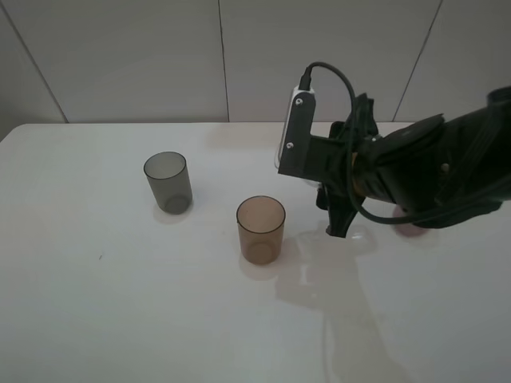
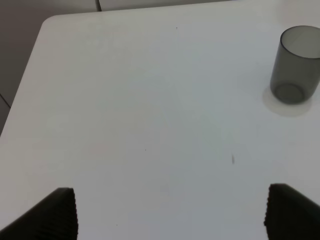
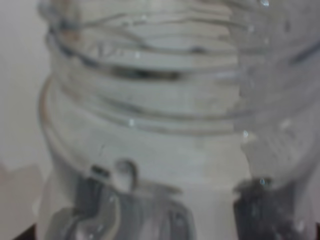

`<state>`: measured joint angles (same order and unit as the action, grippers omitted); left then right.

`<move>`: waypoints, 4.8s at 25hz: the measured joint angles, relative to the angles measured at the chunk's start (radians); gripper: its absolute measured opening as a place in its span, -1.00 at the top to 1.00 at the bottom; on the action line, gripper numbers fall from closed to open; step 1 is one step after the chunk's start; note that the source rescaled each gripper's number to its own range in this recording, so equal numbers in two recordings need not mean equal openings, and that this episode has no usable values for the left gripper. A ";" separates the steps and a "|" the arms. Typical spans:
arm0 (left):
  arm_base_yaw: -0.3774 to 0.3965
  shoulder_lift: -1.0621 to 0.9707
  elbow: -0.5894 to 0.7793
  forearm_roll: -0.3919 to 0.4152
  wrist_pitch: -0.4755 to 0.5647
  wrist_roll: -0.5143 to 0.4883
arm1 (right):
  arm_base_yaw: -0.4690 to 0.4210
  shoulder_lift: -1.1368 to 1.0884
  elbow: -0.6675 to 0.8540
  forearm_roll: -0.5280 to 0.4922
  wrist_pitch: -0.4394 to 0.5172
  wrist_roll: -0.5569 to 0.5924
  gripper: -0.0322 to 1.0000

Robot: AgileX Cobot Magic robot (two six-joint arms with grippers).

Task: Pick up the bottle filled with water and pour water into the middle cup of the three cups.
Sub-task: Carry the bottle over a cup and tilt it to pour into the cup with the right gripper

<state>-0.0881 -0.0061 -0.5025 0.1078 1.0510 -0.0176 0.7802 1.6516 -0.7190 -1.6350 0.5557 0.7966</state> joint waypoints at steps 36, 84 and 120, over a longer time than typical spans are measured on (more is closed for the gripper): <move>0.000 0.000 0.000 0.000 0.000 0.000 | 0.061 0.065 0.025 -0.092 0.089 -0.078 0.94; 0.000 0.000 0.000 0.000 0.000 0.000 | 0.105 0.099 -0.034 -0.092 0.182 -0.465 0.94; 0.000 0.000 0.000 0.000 0.000 0.000 | 0.115 0.099 -0.069 -0.093 0.221 -0.672 0.94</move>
<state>-0.0881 -0.0061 -0.5025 0.1078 1.0510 -0.0176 0.8948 1.7508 -0.7879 -1.7282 0.7768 0.1242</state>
